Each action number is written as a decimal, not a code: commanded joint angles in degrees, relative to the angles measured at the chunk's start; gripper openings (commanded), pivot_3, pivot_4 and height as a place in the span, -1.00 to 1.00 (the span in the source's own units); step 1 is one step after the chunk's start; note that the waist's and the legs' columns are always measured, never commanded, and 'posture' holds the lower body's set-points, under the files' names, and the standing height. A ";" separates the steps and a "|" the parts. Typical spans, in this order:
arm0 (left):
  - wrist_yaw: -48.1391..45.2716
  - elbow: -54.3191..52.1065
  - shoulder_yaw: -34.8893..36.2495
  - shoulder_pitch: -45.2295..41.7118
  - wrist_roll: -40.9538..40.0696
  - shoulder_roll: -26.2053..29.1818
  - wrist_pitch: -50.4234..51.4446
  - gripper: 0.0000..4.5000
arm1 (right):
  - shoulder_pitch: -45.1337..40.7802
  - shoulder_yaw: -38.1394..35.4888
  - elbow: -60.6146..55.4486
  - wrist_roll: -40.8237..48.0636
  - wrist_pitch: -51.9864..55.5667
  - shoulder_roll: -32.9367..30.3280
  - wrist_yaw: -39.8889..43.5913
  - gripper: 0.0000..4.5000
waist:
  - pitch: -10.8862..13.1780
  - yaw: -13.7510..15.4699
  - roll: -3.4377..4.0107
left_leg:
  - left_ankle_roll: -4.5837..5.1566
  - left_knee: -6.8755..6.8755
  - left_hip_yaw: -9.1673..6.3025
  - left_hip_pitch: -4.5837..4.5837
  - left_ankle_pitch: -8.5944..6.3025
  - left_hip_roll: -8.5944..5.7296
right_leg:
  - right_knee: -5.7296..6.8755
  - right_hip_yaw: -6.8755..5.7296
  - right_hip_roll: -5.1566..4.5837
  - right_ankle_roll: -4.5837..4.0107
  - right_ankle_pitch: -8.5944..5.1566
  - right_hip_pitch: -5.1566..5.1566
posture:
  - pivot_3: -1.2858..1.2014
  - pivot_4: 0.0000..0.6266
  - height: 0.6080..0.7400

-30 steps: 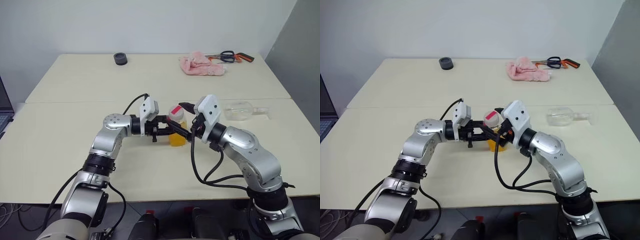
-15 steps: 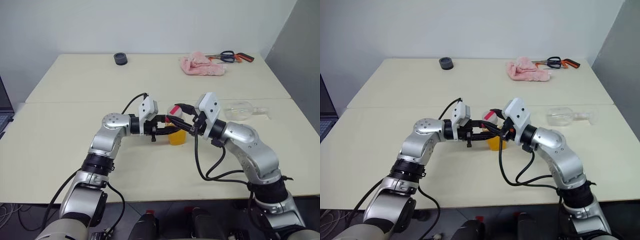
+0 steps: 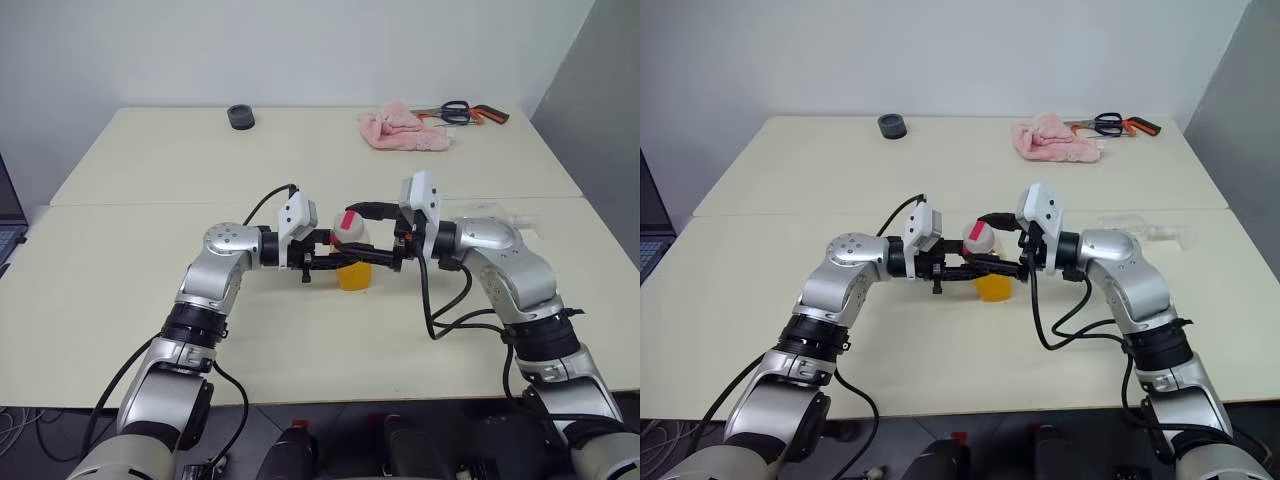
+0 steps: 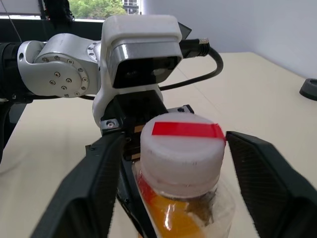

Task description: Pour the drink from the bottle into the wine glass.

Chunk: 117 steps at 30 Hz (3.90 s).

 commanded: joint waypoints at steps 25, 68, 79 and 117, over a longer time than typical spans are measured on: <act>0.57 -0.93 0.31 -0.63 -0.60 -0.38 -1.03 -0.26 | 9.34 -0.11 -19.01 -12.91 1.09 3.76 -24.40 0.74 | 0.00 0.06 0.00 | 0.00 0.01 0.00 0.00 0.00 -0.01 | 0.02 0.01 0.01 0.00 0.00 -0.01 | 0.03 -0.52 1.00; -0.14 0.34 0.63 -1.50 -0.78 0.25 -1.17 -0.27 | 13.22 -2.51 -29.22 -1.38 9.35 -0.65 -20.47 0.74 | 0.00 0.05 0.00 | 0.01 0.01 0.01 0.00 0.00 -0.01 | 0.02 0.00 0.02 0.01 0.00 0.00 | 0.03 -0.52 1.00; -0.66 1.75 0.42 -2.05 -0.69 0.07 -2.04 -0.27 | 7.37 3.43 -22.13 -10.60 4.92 1.84 -24.69 0.74 | 0.00 0.05 0.00 | 0.01 0.04 0.01 0.03 0.00 0.00 | 0.04 -0.02 0.04 0.01 0.00 0.02 | 0.03 -0.52 1.00; -1.10 1.96 0.38 -2.16 -0.59 0.47 -2.08 -0.27 | 11.19 -0.97 -26.63 -7.06 8.08 0.65 -22.94 0.74 | 0.00 0.04 0.00 | 0.01 0.02 0.01 0.03 0.00 0.00 | 0.03 0.00 0.03 0.01 0.00 0.02 | 0.03 -0.52 1.00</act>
